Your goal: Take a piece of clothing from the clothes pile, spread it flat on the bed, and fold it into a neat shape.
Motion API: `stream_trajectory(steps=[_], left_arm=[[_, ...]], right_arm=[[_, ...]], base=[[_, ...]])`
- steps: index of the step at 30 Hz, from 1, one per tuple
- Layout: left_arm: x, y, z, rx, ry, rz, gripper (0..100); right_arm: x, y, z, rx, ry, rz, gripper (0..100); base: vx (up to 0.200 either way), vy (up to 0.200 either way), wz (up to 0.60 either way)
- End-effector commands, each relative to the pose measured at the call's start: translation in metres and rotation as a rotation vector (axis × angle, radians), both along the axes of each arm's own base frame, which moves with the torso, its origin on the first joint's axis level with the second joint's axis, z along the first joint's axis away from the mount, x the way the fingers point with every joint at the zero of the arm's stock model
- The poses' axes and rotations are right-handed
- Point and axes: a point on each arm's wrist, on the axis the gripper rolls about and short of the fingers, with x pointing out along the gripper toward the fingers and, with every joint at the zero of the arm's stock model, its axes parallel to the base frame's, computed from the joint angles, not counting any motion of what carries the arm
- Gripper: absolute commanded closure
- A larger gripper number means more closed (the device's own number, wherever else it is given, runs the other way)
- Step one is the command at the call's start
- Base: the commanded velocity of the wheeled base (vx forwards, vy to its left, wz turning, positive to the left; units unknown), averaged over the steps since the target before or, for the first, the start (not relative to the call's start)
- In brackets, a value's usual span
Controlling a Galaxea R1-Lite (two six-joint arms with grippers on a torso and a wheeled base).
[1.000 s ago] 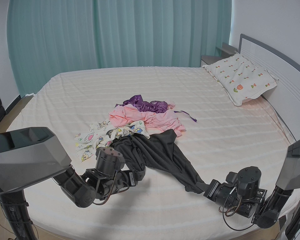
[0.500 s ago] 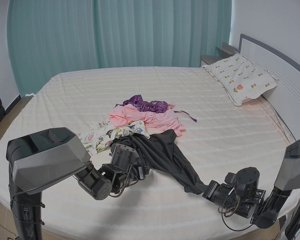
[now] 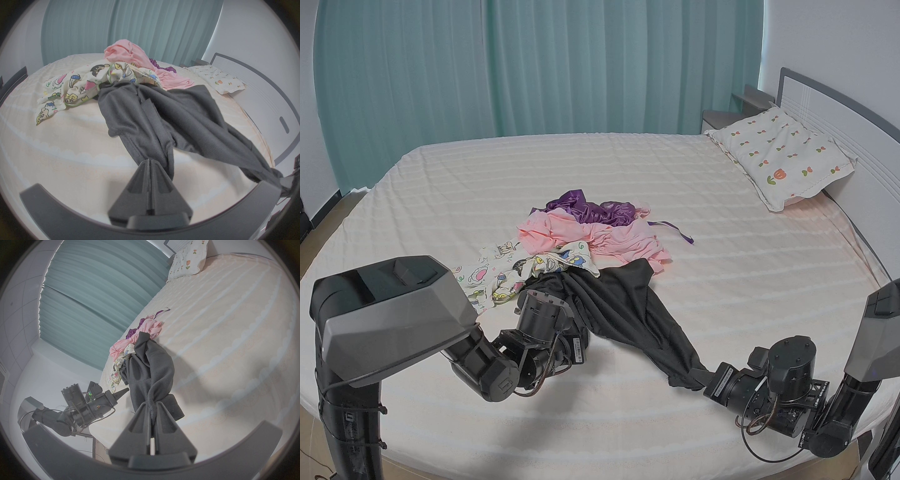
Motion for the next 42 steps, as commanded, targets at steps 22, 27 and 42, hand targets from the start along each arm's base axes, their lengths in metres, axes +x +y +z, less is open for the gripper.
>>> stream_trajectory(steps=[22, 27, 42], left_arm=[[-0.02, 0.016, 0.035, -0.059, -0.052, -0.008, 0], [0.004, 0.001, 0.008, -0.048, -0.037, -0.02, 0], [0.023, -0.017, -0.01, -0.042, -0.05, -0.015, 0]], right_arm=[[0.001, -0.004, 0.002, -0.045, -0.095, 0.014, 100], [-0.004, -0.005, 0.001, -0.038, -0.1, 0.031, 100], [-0.002, -0.004, -0.002, -0.041, -0.089, 0.028, 100]], base=[[0.0, 0.0, 0.0], [0.0, 0.0, 0.0], [0.0, 0.0, 0.0]])
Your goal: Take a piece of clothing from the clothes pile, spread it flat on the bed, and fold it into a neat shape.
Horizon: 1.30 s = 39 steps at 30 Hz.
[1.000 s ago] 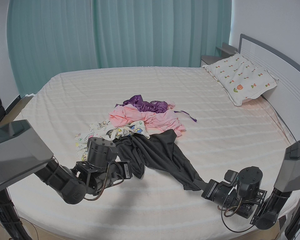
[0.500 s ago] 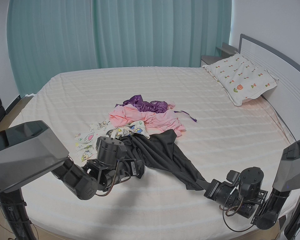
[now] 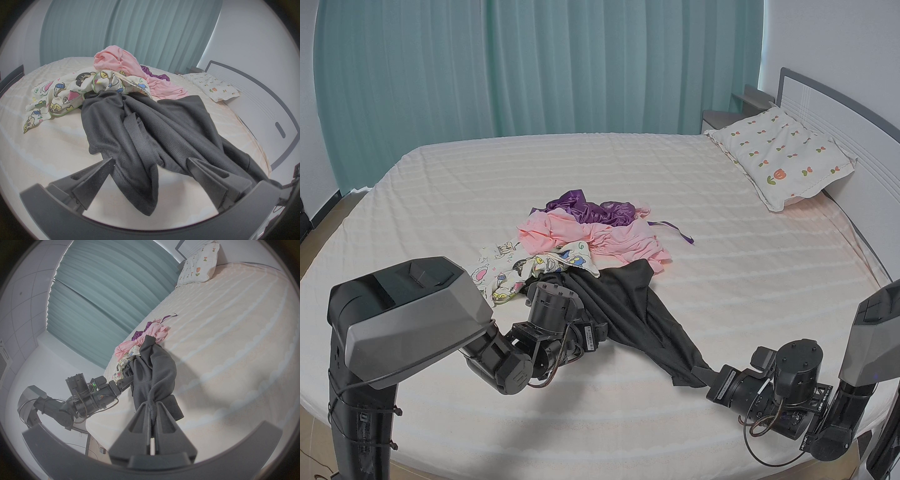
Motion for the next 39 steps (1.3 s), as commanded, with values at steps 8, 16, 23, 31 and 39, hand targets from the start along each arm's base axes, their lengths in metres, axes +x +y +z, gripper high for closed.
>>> stream_trajectory(steps=[8, 16, 23, 31, 39], left_arm=[[0.0, 0.001, -0.01, 0.035, 0.013, 0.027, 0], [0.001, 0.0, -0.013, 0.041, 0.016, 0.029, 0], [0.01, -0.001, -0.021, 0.065, 0.006, 0.041, 0], [0.004, 0.006, -0.021, 0.12, 0.076, 0.062, 100], [-0.006, 0.022, 0.045, 0.044, -0.04, 0.136, 100]], right_arm=[[0.013, -0.005, 0.014, 0.045, -0.07, -0.055, 100], [0.023, -0.011, 0.025, 0.073, -0.121, -0.114, 100], [0.022, -0.008, 0.022, 0.068, -0.11, -0.103, 100], [0.022, -0.008, 0.021, 0.068, -0.107, -0.097, 100], [0.022, -0.007, 0.024, 0.075, -0.119, -0.098, 100]], base=[[0.0, 0.0, 0.0], [0.0, 0.0, 0.0], [0.0, 0.0, 0.0], [0.0, 0.0, 0.0], [0.0, 0.0, 0.0]])
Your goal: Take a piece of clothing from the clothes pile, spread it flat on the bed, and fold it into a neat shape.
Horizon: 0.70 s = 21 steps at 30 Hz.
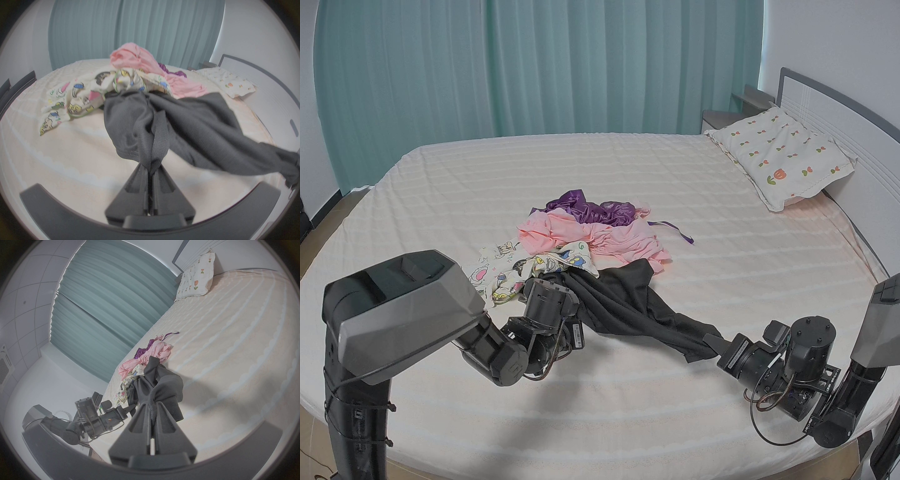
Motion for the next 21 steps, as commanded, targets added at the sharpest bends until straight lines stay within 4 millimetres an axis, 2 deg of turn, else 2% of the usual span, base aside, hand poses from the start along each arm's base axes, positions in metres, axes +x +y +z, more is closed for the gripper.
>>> stream_trajectory(steps=[1, 3, 4, 5, 6, 10, 13, 16, 18, 19, 21], left_arm=[[-0.013, 0.012, 0.052, -0.073, -0.089, 0.027, 100], [-0.013, 0.012, 0.052, -0.073, -0.089, 0.027, 100], [-0.024, 0.018, 0.075, -0.121, -0.126, 0.039, 100], [-0.024, 0.018, 0.075, -0.121, -0.126, 0.039, 100], [-0.031, 0.023, 0.095, -0.168, -0.164, 0.051, 100], [-0.045, 0.032, 0.124, -0.24, -0.216, 0.069, 100], [-0.058, 0.04, 0.149, -0.299, -0.27, 0.075, 100], [-0.073, 0.048, 0.17, -0.347, -0.322, 0.08, 100], [-0.076, 0.05, 0.174, -0.353, -0.331, 0.078, 100], [-0.088, 0.056, 0.182, -0.376, -0.363, 0.068, 100], [-0.101, 0.061, 0.181, -0.388, -0.378, 0.059, 100]], right_arm=[[0.001, 0.001, 0.005, 0.011, -0.027, -0.002, 100], [0.001, 0.001, 0.005, 0.011, -0.027, -0.002, 100], [0.0, 0.0, 0.018, 0.027, -0.081, 0.004, 100], [0.0, 0.0, 0.018, 0.027, -0.081, 0.004, 100], [0.001, 0.001, 0.036, 0.033, -0.165, 0.021, 100], [0.005, 0.002, 0.068, -0.026, -0.352, 0.043, 100], [0.01, 0.004, 0.106, -0.002, -0.517, 0.027, 100], [0.005, 0.004, 0.14, 0.057, -0.615, 0.038, 100], [0.004, 0.004, 0.144, 0.063, -0.625, 0.044, 100], [-0.001, 0.002, 0.153, 0.075, -0.644, 0.082, 100], [-0.004, 0.003, 0.143, 0.063, -0.61, 0.126, 100]], base=[[0.0, 0.0, 0.0], [0.0, 0.0, 0.0], [0.0, 0.0, 0.0], [0.0, 0.0, 0.0], [0.0, 0.0, 0.0], [0.0, 0.0, 0.0], [0.0, 0.0, 0.0], [0.0, 0.0, 0.0], [0.0, 0.0, 0.0], [0.0, 0.0, 0.0], [0.0, 0.0, 0.0]])
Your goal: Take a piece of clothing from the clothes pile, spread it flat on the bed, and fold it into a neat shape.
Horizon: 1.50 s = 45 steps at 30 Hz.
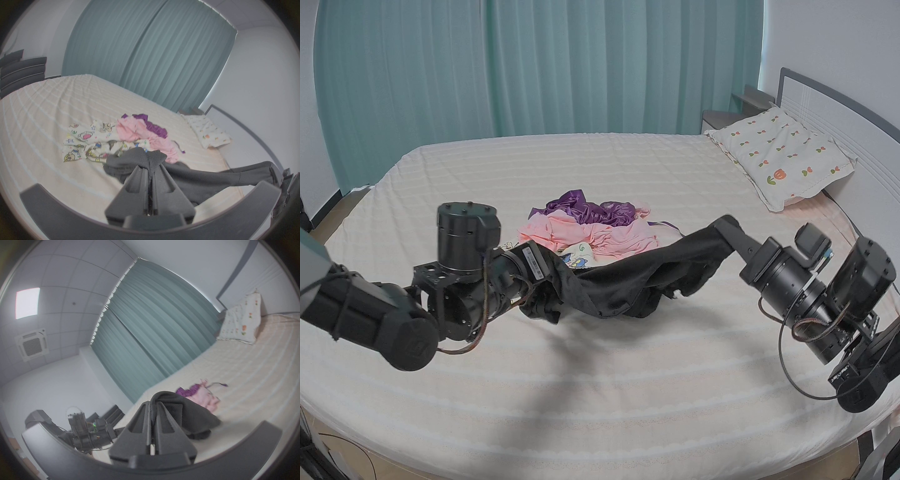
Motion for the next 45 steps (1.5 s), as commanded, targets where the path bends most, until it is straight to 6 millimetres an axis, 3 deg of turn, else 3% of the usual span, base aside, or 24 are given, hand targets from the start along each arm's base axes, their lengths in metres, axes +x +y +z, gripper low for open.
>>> stream_trajectory(steps=[1, 2, 5, 8, 12, 18, 22, 33, 45], left_arm=[[-0.041, 0.021, 0.031, -0.077, -0.107, -0.014, 100], [-0.047, 0.024, 0.02, -0.074, -0.1, -0.02, 100], [-0.053, 0.022, 0.006, -0.084, -0.099, -0.047, 100], [-0.058, 0.012, -0.009, -0.09, -0.083, -0.08, 100], [-0.06, 0.01, -0.013, -0.134, -0.077, -0.085, 100], [-0.064, 0.013, -0.034, -0.121, -0.004, -0.08, 100], [-0.068, 0.012, -0.038, -0.116, 0.004, -0.092, 100], [-0.072, 0.015, -0.043, -0.105, 0.024, -0.092, 100], [-0.072, 0.014, -0.047, -0.161, 0.061, -0.114, 100]], right_arm=[[-0.017, -0.006, 0.026, 0.027, -0.075, 0.073, 100], [-0.021, 0.0, 0.007, -0.005, -0.003, 0.109, 100], [-0.02, 0.011, -0.02, -0.021, 0.102, 0.148, 100], [-0.015, 0.021, -0.036, -0.018, 0.15, 0.159, 100], [-0.011, 0.026, -0.047, -0.026, 0.164, 0.154, 100], [-0.013, 0.024, -0.048, -0.035, 0.167, 0.133, 100], [-0.014, 0.024, -0.046, -0.039, 0.157, 0.126, 100], [-0.022, 0.016, -0.057, -0.007, 0.248, 0.118, 100], [-0.027, 0.011, -0.045, 0.016, 0.207, 0.118, 100]], base=[[0.0, 0.0, 0.0], [0.0, 0.0, 0.0], [0.0, 0.0, 0.0], [0.0, 0.0, 0.0], [0.0, 0.0, 0.0], [0.0, 0.0, 0.0], [0.0, 0.0, 0.0], [-0.2, 0.0, 0.0], [-0.067, 0.0, 0.0]])
